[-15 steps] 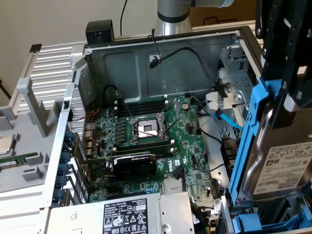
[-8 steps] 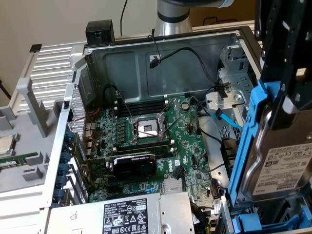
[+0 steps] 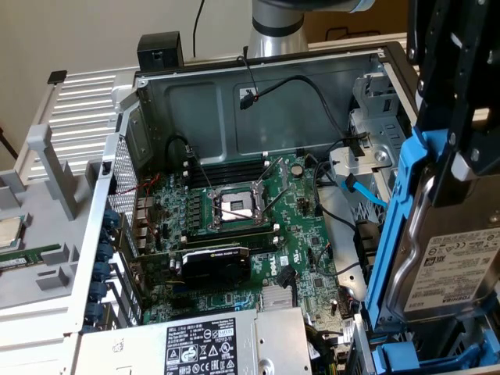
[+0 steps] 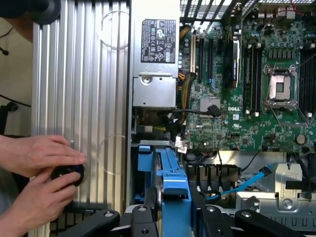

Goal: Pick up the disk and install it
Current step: 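Insert the disk into the insertion slot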

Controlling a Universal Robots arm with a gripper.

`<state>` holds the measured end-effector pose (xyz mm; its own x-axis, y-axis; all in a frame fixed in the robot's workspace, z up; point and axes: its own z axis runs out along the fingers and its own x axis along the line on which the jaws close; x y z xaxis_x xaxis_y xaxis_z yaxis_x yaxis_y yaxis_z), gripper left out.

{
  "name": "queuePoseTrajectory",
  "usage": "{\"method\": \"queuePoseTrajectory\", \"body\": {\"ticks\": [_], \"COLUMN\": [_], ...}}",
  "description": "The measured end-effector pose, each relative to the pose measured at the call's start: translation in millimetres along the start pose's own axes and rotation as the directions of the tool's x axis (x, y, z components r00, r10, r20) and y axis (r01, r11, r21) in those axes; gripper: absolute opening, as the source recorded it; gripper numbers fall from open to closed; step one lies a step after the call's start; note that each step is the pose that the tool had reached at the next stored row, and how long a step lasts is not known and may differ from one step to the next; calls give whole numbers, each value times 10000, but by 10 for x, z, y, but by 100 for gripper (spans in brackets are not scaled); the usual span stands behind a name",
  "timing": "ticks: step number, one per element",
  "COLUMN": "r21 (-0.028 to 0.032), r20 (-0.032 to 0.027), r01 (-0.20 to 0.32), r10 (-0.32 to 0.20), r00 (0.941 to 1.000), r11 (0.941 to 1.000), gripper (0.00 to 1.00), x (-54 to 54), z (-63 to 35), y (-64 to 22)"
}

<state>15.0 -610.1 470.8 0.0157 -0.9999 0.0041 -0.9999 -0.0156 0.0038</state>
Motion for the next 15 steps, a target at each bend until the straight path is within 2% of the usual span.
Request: {"method": "queuePoseTrajectory", "body": {"ticks": [11, 15], "r21": [-2, -20], "r20": [-1, 1], "r01": [0, 0], "r10": [0, 0], "r00": [10000, 10000], "r11": [10000, 10000], "gripper": [36, 36], "x": [0, 0], "z": [38, 41], "y": [0, -3]}}
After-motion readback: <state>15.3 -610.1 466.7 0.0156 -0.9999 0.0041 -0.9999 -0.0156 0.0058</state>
